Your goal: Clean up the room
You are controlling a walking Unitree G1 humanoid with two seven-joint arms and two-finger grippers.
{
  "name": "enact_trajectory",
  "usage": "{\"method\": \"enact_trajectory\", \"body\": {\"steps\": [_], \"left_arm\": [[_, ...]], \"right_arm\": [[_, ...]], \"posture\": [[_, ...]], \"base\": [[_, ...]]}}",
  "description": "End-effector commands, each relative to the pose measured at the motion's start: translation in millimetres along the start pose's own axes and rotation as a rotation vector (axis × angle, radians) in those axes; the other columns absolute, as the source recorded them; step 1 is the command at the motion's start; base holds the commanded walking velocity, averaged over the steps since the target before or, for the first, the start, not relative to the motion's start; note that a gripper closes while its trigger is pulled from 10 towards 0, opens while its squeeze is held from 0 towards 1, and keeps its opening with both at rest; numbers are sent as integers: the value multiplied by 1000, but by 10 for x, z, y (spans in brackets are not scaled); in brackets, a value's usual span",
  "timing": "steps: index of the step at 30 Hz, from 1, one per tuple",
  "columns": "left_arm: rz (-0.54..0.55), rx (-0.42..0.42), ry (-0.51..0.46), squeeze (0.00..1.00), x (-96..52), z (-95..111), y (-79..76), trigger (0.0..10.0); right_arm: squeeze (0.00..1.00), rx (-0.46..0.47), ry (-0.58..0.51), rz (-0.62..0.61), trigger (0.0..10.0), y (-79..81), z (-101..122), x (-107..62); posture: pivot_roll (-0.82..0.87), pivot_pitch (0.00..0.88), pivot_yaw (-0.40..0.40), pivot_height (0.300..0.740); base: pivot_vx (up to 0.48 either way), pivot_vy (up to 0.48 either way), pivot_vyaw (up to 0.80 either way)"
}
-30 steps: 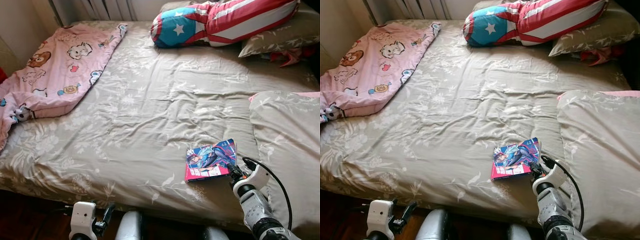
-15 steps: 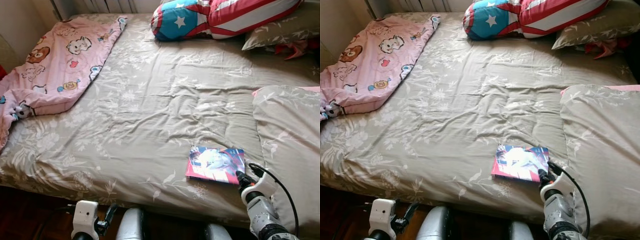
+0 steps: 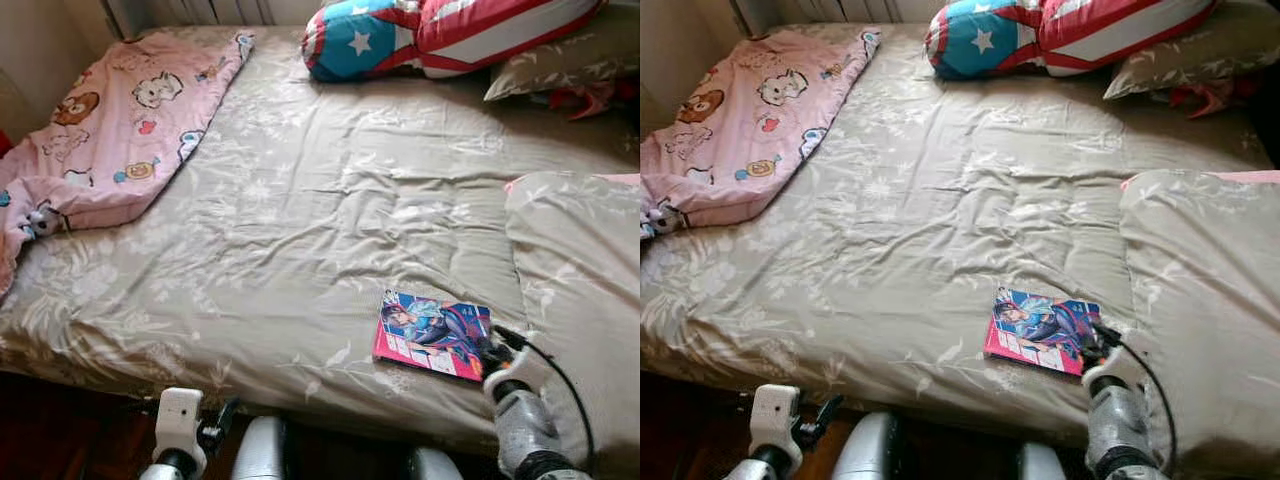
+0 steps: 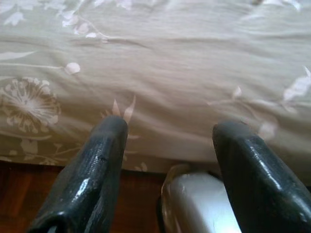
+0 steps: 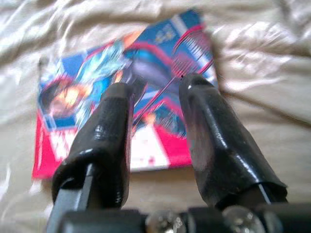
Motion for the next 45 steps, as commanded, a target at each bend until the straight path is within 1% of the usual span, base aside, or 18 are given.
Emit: {"method": "enact_trajectory", "body": {"steps": [1,3,6,9,11,13,15,18,19,20,21,24,27,30,31,35,40,45], "left_arm": [[50,-35,56,0,-15,-157,103,10000],[49,-40,68,0,50,-163,75,10000],[53,-47,99,0,96,-216,68,10000],[88,-68,128,0,121,-278,116,10000],[123,-104,173,0,120,-375,165,10000],[134,-112,201,0,113,-431,176,10000],[144,-113,263,0,80,-554,186,10000],[159,-122,332,0,40,-685,185,10000],[165,-112,371,0,11,-750,190,10000],[165,-112,371,0,11,-750,190,10000],[170,-87,406,0,-21,-809,196,10000],[196,-88,421,0,-34,-839,211,10000],[211,-88,420,0,-29,-837,223,10000],[210,-56,427,0,-24,-839,218,10000],[222,-42,436,0,-32,-854,222,10000],[228,-50,451,0,-57,-900,197,10000],[229,-32,468,0,-94,-945,196,10000],[245,-32,475,0,-126,-965,239,10000]], "right_arm": [[0,-80,61,42,10000,62,-229,-86],[0,-101,88,78,10000,124,-344,-132],[0,-112,138,96,10000,155,-562,-237],[0,-131,196,99,10000,164,-746,-326],[0,-173,254,108,10000,174,-888,-391],[0,-173,278,102,10000,166,-939,-414],[0,-227,357,72,10000,106,-1069,-471],[0,-227,405,44,10000,39,-1147,-518],[0,-246,442,38,10000,19,-1206,-552],[0,-246,442,38,10000,19,-1206,-552],[0,-259,481,9,10000,-35,-1274,-600],[0,-273,499,-11,10000,-69,-1295,-617],[0,-260,483,-4,10000,-35,-1278,-600],[0,-258,480,-4,10000,-30,-1273,-595],[0,-280,492,-6,10000,-41,-1294,-611],[0,-312,499,-17,10000,-98,-1311,-641],[0,-292,516,-43,10000,-189,-1354,-702],[0,-257,526,-71,10000,-239,-1390,-745]], "posture": [[46,127,58,670],[29,97,51,685],[25,69,41,700],[24,34,27,715],[25,10,13,730],[25,1,8,740],[18,0,5,740],[26,0,-1,740],[23,0,-1,740],[23,0,-1,740],[22,0,-2,740],[31,0,-6,740],[18,0,-2,740],[10,0,1,740],[5,0,0,740],[8,0,-3,740],[-1,0,3,740],[2,0,5,740]], "base": [[0,0,0],[0,0,0],[0,0,0],[0,0,0],[0,0,0],[0,0,0],[0,0,0],[0,0,0],[0,0,0],[0,0,0],[0,0,0],[0,0,0],[0,0,0],[0,0,0],[0,0,0],[0,0,200],[0,445,800],[0,480,0]]}}
Point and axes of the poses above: a point about 5 cm out from each wrist's last joint towards the gripper, its own x axis pointing out of the wrist towards the gripper, its own z axis along the axis of the wrist's last joint, y = z × x, the point moved 5 cm from there along x, pointing out of the wrist towards the gripper, and after that the axes turned 3 degrees about -x, right-handed, at the moved point
